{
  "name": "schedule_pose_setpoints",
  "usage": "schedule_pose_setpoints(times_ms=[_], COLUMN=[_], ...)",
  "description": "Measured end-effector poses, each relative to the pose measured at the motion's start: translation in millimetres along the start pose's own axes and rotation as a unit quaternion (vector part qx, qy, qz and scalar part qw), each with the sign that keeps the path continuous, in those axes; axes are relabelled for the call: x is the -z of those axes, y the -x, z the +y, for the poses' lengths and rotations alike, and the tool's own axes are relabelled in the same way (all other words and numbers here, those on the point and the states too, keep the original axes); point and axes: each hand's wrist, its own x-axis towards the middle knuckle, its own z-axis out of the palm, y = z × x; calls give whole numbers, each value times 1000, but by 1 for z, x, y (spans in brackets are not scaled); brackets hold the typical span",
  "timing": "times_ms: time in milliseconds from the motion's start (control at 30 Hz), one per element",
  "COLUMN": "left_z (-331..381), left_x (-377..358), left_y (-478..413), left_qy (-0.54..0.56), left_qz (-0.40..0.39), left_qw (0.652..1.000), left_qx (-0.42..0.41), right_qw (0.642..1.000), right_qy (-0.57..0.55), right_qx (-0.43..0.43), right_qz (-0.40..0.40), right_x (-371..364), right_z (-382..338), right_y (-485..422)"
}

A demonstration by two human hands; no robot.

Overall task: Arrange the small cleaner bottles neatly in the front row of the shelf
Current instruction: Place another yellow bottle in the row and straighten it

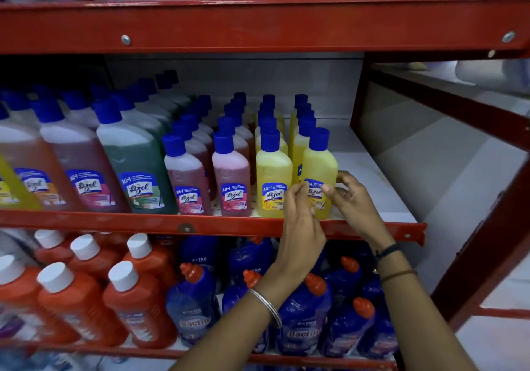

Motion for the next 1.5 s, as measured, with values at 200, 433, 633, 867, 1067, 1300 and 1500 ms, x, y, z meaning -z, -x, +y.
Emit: schedule_pose_setpoints(times_ms=[200,433,633,867,1067,1300,1500], left_z=[2,13,28,29,27,-5,-9], left_x=[-5,-3,5,22,27,50,62], left_y=[-3,-12,-13,-1,6,8,-4], left_qy=[-21,9,83,115,170,309,252], left_qz=[-61,-77,-67,-94,-51,90,9], left_qw=[996,988,974,968,964,924,937], left_qx=[64,137,200,202,199,207,242], right_qw=[1000,996,995,993,983,994,992], right_qy=[-16,-54,-18,-1,2,-55,-31], right_qx=[-1,-7,-11,-17,-34,59,-121], right_qz=[-5,70,97,115,180,72,-29], right_x=[3,-8,-11,-12,-24,-75,-99], right_z=[-3,-6,-10,-11,-20,-47,-53], right_y=[-3,19,21,33,43,83,66])
